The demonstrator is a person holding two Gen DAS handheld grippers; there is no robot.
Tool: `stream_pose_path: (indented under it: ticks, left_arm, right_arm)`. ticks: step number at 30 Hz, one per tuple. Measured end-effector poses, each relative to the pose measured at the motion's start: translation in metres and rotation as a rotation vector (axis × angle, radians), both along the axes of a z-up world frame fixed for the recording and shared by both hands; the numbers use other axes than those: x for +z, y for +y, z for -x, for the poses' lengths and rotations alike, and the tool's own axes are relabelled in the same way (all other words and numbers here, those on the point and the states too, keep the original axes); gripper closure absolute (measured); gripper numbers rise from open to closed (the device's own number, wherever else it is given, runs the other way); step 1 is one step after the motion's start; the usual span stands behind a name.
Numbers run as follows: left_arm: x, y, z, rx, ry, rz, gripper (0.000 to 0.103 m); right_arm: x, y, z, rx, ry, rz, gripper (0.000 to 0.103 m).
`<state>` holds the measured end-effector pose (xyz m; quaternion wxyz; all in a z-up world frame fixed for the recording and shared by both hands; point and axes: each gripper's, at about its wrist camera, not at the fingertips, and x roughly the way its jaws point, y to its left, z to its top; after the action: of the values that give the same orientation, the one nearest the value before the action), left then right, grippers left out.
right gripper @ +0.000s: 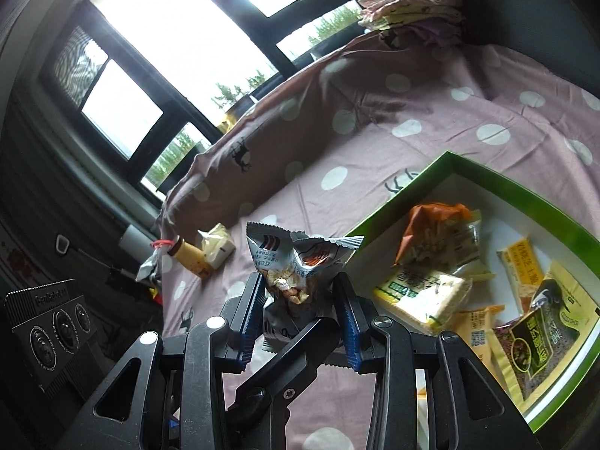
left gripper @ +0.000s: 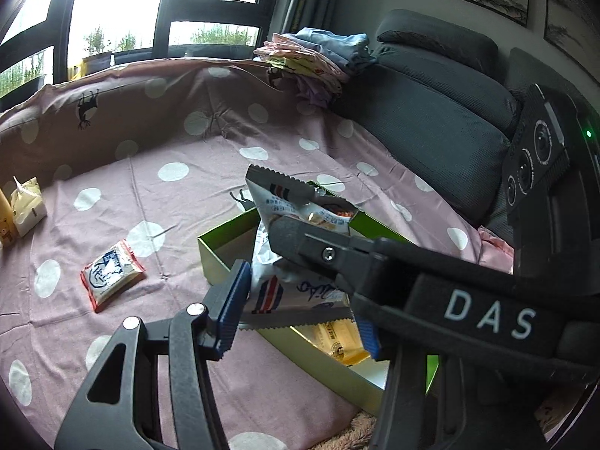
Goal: Organize snacks
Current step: 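Lower the peanut candy bag into the box and open the right tool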
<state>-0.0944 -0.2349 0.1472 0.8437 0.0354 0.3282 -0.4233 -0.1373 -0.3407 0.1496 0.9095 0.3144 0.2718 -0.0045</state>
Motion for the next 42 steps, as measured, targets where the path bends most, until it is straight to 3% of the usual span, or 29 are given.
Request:
stream_pose_path:
  ticks: [17, 32, 42]
  left_arm:
    - [-0.043, -0.083, -0.010, -0.211, 0.163, -0.064, 0.052]
    - [-0.065, -0.099, -0.016, -0.242, 0.245, -0.140, 0.052]
    - [-0.069, -0.110, -0.020, -0.250, 0.256, -0.207, 0.052]
  right_arm:
    - [-0.040, -0.068, 0.022, -0.221, 0.154, -0.056, 0.062]
    - [-0.065, -0.086, 0.017, -0.260, 0.250, -0.104, 0.062]
    - [-0.076, -0.093, 0.014, -0.262, 0.264, -0.153, 0.062]
